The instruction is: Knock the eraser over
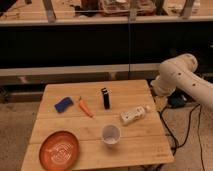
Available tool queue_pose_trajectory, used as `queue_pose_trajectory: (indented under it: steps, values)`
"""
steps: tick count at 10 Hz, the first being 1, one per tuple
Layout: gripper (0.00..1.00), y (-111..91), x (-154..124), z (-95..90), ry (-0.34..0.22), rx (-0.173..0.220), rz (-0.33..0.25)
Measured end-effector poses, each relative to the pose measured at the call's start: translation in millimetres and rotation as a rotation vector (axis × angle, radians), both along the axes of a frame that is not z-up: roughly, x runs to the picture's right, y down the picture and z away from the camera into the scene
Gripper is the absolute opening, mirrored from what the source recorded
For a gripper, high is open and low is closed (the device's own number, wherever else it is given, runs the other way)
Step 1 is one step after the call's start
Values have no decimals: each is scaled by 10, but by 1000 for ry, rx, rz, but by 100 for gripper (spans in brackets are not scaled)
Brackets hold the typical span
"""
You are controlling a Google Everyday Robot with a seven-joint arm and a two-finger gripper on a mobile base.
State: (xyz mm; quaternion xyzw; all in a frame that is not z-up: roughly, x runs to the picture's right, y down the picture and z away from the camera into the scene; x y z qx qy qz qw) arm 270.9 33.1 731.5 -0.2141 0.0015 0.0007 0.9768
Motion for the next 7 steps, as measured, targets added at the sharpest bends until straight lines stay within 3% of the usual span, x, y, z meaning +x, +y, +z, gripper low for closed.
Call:
queue_pose_trajectory:
  steps: [7]
  values:
    - [80, -136, -45, 159, 2, 22, -6]
